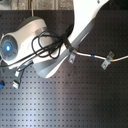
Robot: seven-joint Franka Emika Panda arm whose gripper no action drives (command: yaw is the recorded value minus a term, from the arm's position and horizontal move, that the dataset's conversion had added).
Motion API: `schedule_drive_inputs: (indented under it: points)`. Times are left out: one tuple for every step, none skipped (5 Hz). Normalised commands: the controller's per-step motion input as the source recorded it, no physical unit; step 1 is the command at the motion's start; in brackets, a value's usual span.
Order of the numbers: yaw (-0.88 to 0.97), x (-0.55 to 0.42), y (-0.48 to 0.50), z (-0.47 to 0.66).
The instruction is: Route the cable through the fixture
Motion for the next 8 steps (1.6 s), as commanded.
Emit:
schedule_drive_inputs:
  points:
    - [0.0,0.016,0.006,0.0]
    - [0.0,0.223,-0.069,-0.15]
    - [0.1,0.492,-0.118,-0.29]
    - [0.16,0.449,-0.128,-0.24]
    - [0.0,0.032,-0.111,0.0]
    - [0.19,-0.424,-0.036,-0.01]
    - [0.35,-0.28,0.16,-0.05]
    - [0.41,0.044,0.132,-0.01]
